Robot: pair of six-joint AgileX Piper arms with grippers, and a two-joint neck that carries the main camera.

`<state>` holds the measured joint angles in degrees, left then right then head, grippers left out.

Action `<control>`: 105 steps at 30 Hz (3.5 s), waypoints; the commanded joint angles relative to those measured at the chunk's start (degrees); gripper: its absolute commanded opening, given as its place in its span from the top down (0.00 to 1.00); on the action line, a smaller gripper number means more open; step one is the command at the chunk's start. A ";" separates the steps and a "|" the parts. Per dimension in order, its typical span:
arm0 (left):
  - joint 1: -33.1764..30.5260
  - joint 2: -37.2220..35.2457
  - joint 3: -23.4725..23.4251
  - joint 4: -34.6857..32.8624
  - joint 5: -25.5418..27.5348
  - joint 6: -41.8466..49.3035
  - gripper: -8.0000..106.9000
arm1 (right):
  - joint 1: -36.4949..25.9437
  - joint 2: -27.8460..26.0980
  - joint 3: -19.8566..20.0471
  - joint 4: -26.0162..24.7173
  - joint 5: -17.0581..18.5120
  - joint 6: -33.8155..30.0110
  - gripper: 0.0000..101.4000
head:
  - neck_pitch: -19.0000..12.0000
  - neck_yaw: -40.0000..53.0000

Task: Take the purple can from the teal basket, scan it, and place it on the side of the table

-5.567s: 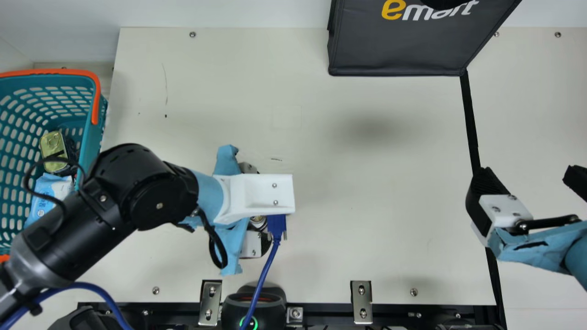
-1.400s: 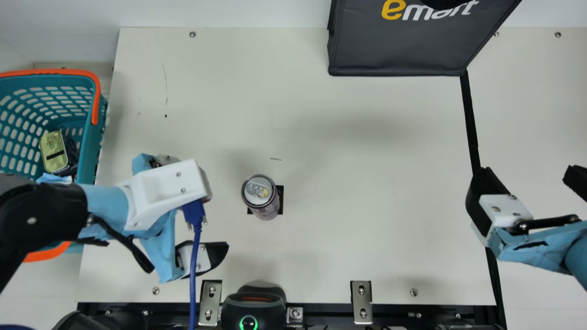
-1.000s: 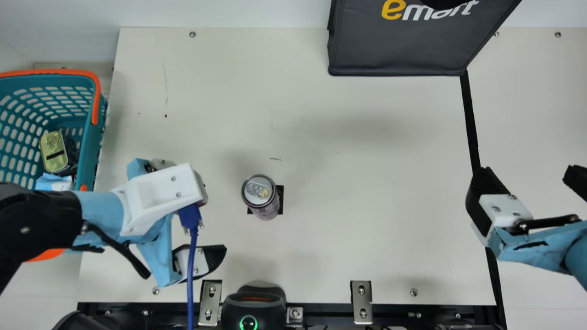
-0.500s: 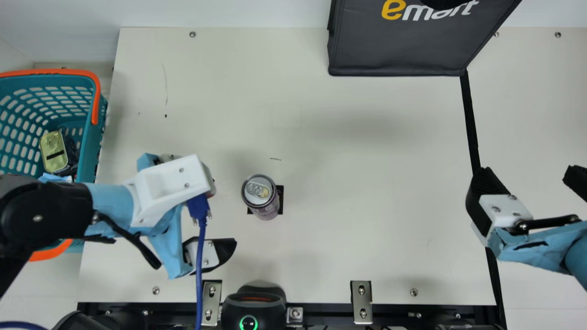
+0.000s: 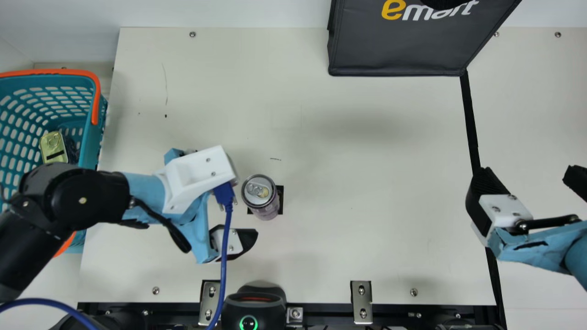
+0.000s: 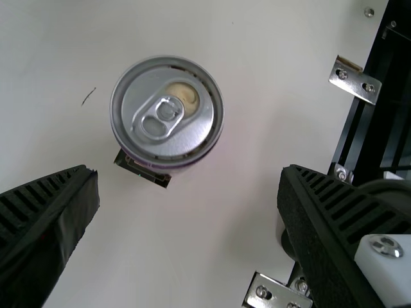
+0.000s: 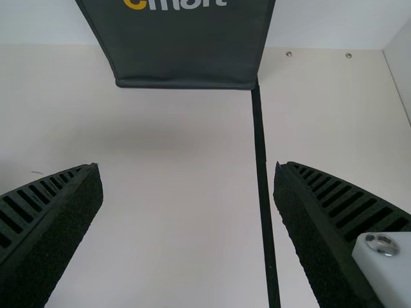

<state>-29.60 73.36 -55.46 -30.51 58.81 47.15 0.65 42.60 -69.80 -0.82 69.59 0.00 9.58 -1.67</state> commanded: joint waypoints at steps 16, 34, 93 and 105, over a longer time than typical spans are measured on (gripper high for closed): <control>-2.58 6.55 -1.75 -0.65 -6.05 -0.25 0.15 | 0.00 0.00 0.00 0.00 0.00 0.00 0.06 | -1.66 0.09; -3.05 8.01 -2.82 -1.83 -8.12 -0.22 0.90 | 0.00 0.00 0.00 0.00 0.05 0.00 0.06 | -1.66 0.09; -17.49 32.56 -32.53 14.20 -13.08 -29.62 1.00 | 0.00 0.00 0.00 0.00 0.00 0.00 0.06 | -1.66 0.09; -17.45 32.71 -31.69 12.84 -13.44 -29.07 0.91 | 0.00 0.00 0.00 0.00 0.00 0.00 0.06 | -1.66 0.09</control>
<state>-47.12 106.04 -87.31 -17.59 45.47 18.00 0.65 42.60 -69.80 -0.82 69.59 0.00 9.58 -1.67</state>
